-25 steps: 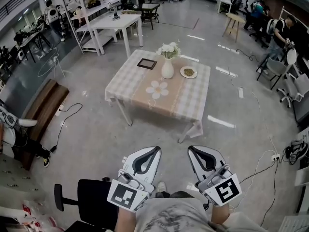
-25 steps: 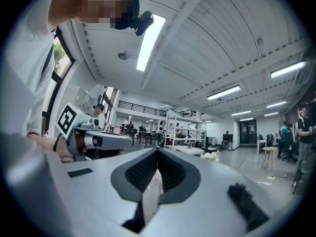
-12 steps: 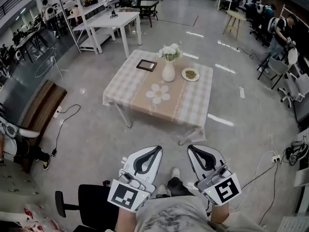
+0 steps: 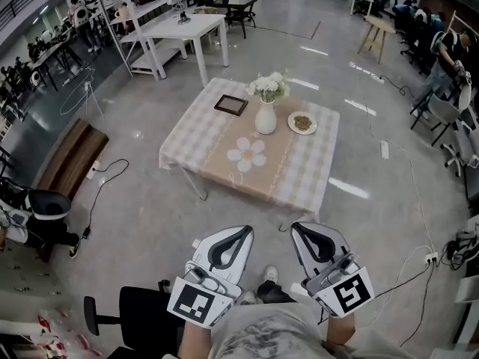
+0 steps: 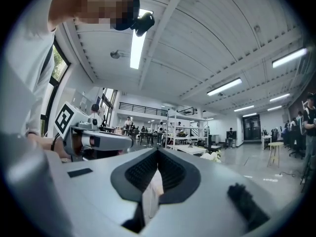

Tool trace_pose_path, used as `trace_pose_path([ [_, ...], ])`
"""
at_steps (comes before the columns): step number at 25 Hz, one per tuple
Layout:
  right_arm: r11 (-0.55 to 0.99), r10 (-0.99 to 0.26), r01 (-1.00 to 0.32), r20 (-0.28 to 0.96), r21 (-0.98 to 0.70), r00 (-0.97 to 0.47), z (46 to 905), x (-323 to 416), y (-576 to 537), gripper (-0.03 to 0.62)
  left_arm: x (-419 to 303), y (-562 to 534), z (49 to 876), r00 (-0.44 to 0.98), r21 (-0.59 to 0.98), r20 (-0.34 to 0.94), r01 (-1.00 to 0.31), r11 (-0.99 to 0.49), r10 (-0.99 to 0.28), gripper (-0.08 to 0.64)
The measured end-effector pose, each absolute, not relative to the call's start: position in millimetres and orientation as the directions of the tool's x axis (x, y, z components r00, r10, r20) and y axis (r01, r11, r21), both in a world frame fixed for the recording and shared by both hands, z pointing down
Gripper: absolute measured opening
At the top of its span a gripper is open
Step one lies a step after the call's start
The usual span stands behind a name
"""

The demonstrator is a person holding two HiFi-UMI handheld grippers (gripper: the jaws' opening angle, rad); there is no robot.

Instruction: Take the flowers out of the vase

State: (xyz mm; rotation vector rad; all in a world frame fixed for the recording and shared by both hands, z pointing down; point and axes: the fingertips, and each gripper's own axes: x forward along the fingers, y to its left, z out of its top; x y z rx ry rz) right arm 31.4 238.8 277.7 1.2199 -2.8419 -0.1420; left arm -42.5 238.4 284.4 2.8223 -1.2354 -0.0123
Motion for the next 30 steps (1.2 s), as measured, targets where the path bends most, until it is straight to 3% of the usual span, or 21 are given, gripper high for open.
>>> trace_pose_path([
  [14,0.733,-0.676,-0.673,-0.013,0.097,-0.737,272.5,66.6,180.0,0.015,-8.9,182.1,273.3,0.629,-0.015,-0.005,-0.778,-0.629,-0.778,0.008],
  [30,0.719,-0.693,-0.689,0.015,0.088,-0.721,288.8,55.1,110.3,0.015,-18.2,110.2,290.9,0.65,0.008,0.018,-0.76,-0.65,-0.76,0.008],
])
